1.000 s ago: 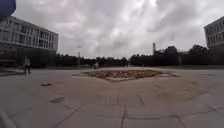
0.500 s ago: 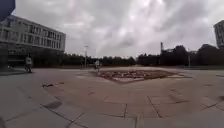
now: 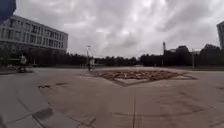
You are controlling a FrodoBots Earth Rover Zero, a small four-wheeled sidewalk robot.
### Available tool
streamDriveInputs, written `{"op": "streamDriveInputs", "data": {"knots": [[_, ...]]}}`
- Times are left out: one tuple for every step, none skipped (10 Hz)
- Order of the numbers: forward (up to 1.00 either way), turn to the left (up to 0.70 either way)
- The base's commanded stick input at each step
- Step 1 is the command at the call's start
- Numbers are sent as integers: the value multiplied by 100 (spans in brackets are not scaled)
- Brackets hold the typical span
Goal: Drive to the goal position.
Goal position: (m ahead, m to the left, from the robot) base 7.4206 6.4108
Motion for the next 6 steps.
{"op": "streamDriveInputs", "data": {"knots": [[70, 3], [70, 3], [70, 17], [70, 28], [70, 35], [70, 35]]}}
